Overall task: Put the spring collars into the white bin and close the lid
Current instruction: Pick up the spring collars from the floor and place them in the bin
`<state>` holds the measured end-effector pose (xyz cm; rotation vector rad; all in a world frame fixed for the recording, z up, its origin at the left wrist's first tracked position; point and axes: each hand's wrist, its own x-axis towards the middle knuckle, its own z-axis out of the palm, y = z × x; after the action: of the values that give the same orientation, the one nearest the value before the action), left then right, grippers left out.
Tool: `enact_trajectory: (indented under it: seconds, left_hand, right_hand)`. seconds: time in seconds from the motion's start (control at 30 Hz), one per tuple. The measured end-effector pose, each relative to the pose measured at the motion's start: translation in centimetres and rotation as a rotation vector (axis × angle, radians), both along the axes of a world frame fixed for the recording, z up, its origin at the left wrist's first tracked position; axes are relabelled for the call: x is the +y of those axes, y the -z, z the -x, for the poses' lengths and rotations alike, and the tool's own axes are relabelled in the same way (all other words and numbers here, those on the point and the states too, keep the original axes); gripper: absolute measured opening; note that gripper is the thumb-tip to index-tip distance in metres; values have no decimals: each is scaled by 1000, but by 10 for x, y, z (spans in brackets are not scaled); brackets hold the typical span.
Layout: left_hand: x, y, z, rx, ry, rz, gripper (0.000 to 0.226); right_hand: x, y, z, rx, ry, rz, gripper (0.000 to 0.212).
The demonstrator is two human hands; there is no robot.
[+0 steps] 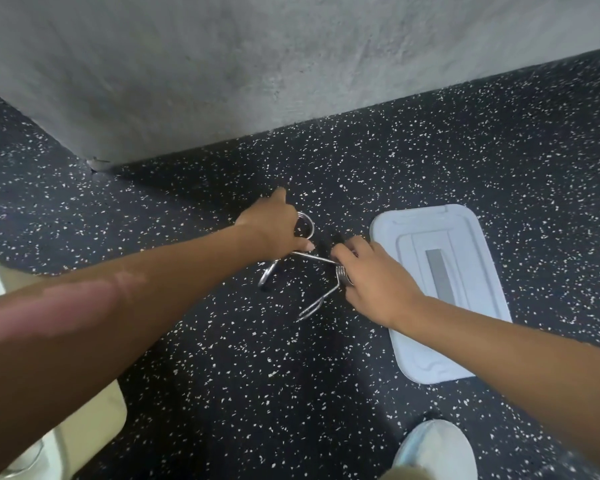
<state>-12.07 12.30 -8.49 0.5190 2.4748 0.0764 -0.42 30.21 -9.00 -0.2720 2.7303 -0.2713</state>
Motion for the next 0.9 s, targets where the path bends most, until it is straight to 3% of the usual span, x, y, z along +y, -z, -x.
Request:
enact_trajectory:
  seconds: [0.13, 0.23, 0.3, 0.4, 0.47, 0.6, 0.73, 0.9]
  left_hand:
    - [-14, 2, -1, -24, -90, 36, 54]
    - [-26, -6, 2, -43, -80, 42, 43]
    - [-36, -17, 3, -51, -58, 45, 47]
    - [-54, -44, 6, -109, -88, -18, 49]
    - [-70, -69, 4, -175, -160, -119, 37]
    - [-112, -128, -12, -228, -359, -330, 66]
    - [-161, -180, -36, -282, -483, -464, 83]
    - [-224, -209, -84, -253, -610, -617, 48]
  right_hand:
    - [7, -9, -12, -26, 24, 115, 53]
    - [8, -21, -18, -66, 46, 227, 47]
    - [4, -31, -21, -137, 87, 326, 45]
    - [-14, -48, -26, -219, 187, 501, 41]
    - [-29, -59, -29, -258, 258, 579, 41]
    - [-58, -79, -34, -449, 416, 838, 34]
    - [-85, -96, -35, -512, 447, 909, 20]
    - [-119, -112, -34, -577, 430, 1045, 17]
